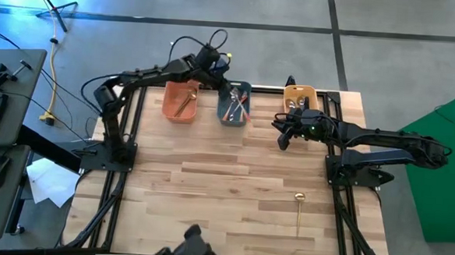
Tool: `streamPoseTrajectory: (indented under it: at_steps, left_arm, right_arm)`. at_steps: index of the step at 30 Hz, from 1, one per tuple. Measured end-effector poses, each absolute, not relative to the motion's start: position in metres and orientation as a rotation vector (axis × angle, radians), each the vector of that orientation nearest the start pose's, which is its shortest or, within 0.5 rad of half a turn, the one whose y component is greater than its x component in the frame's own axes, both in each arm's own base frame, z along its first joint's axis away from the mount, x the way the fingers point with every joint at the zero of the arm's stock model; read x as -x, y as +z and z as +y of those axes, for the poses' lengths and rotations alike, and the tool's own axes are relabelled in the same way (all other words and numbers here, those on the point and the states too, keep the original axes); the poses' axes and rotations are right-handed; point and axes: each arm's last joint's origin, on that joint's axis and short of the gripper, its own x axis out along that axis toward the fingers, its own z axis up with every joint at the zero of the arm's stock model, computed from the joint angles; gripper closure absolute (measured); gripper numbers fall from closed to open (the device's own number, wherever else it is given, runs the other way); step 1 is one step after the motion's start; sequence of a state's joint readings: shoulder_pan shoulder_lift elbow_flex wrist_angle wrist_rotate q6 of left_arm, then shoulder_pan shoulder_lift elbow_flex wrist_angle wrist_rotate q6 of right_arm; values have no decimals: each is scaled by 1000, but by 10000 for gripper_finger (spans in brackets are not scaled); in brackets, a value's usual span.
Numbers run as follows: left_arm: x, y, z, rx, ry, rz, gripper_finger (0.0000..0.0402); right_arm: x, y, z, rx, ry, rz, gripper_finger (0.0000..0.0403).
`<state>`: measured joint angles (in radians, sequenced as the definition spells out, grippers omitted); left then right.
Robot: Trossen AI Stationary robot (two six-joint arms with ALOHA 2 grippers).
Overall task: Sort silverware by color (type)
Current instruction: Put the orange spoon into the blue bin
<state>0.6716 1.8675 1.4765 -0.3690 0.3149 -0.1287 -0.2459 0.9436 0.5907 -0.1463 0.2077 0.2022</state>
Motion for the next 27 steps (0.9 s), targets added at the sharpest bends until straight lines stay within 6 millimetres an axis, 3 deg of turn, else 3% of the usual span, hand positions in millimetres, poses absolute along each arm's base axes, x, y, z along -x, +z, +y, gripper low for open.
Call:
streamPoseTrajectory:
  at_steps: [6,10,27]
  left_arm:
    - [-322,225,277,524,451,709,401]
    - [-320,221,283,513,454,707,401]
    - [-332,217,268,477,400,725,401]
  right_arm:
    - [-193,243,-54,-203,-493,458,359]
    - [-193,243,-54,-202,-493,459,359]
    - [-193,244,-55,-202,-492,442,359]
